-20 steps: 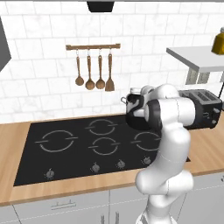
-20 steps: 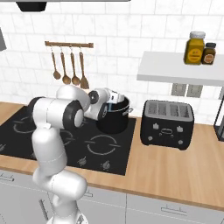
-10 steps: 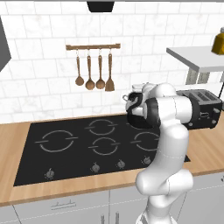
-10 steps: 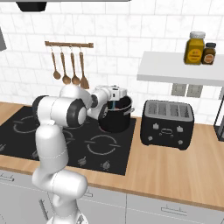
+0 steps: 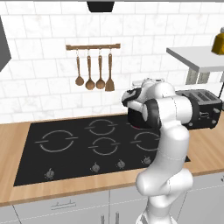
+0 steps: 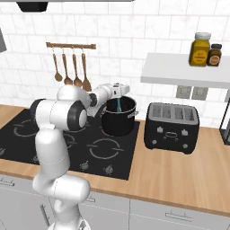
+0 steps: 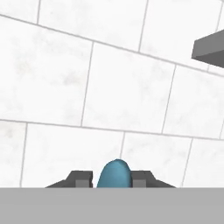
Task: Put the squash and corn in the pot. Retrieve the spatula and lightly stir the vegetables in the pot.
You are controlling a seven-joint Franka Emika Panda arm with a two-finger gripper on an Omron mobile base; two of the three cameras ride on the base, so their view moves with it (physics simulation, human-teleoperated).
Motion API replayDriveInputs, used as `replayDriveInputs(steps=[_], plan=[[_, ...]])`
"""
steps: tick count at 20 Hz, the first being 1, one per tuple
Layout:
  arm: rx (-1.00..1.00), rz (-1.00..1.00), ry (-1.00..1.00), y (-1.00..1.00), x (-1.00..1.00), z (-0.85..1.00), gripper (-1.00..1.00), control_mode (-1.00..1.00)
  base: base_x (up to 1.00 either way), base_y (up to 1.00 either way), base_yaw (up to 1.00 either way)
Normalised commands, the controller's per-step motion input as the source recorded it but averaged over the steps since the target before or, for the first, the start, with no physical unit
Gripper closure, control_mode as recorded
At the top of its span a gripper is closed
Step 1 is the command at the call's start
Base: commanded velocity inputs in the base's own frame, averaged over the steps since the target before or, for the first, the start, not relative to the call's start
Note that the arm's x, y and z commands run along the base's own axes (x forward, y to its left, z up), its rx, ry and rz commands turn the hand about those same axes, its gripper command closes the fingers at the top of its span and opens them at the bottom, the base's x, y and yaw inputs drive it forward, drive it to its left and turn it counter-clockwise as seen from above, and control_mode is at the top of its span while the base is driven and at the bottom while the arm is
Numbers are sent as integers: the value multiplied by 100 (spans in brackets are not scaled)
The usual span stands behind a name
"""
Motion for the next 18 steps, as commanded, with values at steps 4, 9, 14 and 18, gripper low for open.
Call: replayDriveInputs(steps=[4, 9, 14, 18], plan=[[-4, 0, -2, 0, -21, 24, 100, -100, 0, 0, 0], [-9, -1, -16, -4, -25, 35, 100, -100, 0, 0, 0], [-9, -1, -11, -12, -2, 12, 100, -100, 0, 0, 0], [-8, -3, 1, -3, 29, -37, 100, -100, 0, 0, 0]])
